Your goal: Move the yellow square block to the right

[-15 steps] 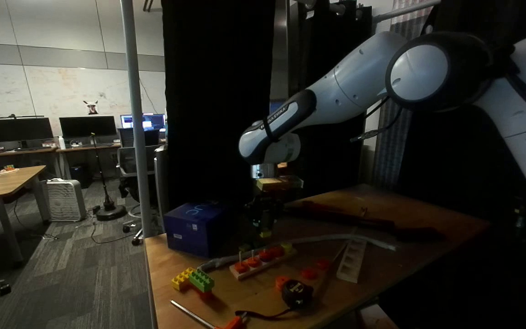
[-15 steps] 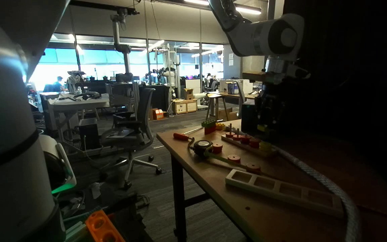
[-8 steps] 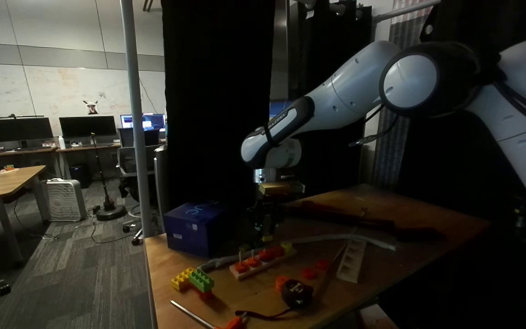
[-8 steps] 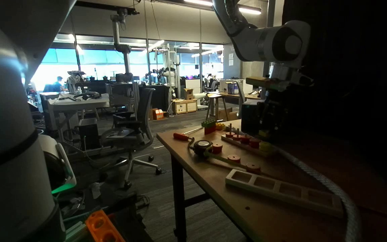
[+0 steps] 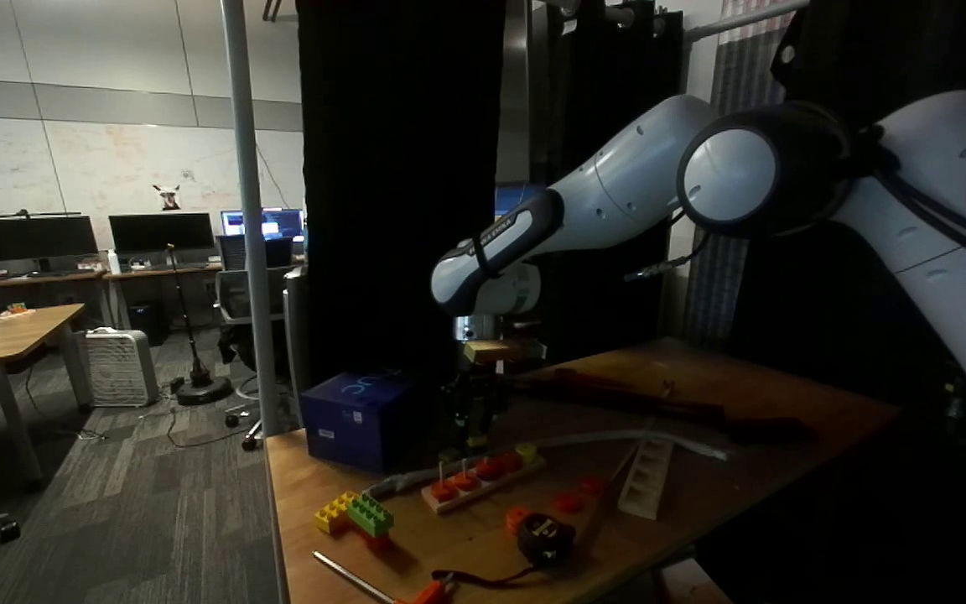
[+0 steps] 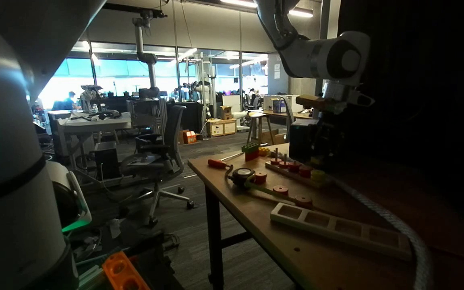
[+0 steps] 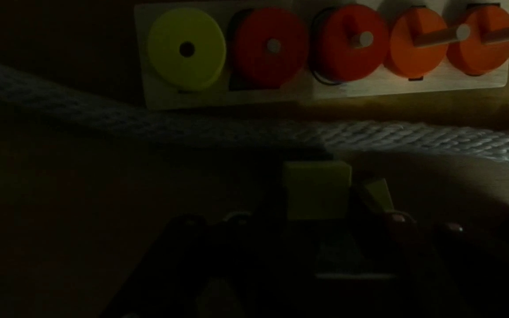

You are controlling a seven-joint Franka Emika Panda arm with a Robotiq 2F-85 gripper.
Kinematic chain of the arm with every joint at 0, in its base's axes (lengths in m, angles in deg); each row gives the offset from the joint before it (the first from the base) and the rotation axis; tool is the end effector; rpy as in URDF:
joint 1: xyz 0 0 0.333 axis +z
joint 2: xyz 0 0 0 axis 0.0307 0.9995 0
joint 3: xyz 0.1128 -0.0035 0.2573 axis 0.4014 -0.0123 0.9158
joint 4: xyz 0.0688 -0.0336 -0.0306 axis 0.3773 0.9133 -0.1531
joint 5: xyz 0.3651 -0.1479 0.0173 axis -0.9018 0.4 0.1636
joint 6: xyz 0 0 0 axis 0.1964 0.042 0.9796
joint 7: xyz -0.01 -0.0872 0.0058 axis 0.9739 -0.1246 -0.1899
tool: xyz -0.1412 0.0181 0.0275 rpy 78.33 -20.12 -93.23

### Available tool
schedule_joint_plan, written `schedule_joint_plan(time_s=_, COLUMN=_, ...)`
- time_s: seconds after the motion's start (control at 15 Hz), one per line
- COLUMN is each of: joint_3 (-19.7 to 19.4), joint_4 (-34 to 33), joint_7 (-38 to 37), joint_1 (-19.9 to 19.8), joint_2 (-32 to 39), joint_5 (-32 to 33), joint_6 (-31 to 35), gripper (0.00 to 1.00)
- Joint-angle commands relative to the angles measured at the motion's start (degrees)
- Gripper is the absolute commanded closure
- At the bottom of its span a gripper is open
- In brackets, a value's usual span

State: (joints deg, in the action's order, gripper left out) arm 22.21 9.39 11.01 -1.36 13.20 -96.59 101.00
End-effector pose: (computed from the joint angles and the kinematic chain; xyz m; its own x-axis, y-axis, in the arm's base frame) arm 0.6728 -0.0254 0.2098 0.9666 -0.2234 -0.1257 -0.2376 -0.9648 -0.1124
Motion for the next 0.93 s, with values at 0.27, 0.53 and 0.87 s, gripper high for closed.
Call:
schedule_joint_plan(time_s=0.27, joint_3=0.63, joint_4=-4.57, joint_7=1.34, joint_1=-0.70, joint_2=2.67, joint_5=-1.19, joint_6=-1.22, gripper=0.77)
schedule_joint_plan(time_s=0.53, joint_3=0.53, joint_4=-4.95, joint_7=1.15, joint_1=-0.71, joint_2=2.88, joint_5=-1.08, joint_6=-1.45, gripper=0.77)
schedule_joint_plan(time_s=0.87, joint_3=0.18, joint_4=-4.27, joint_7=0.56, joint_1=-0.75, joint_2=2.20, joint_5=-0.86, joint_6=-2.34, gripper=0.77)
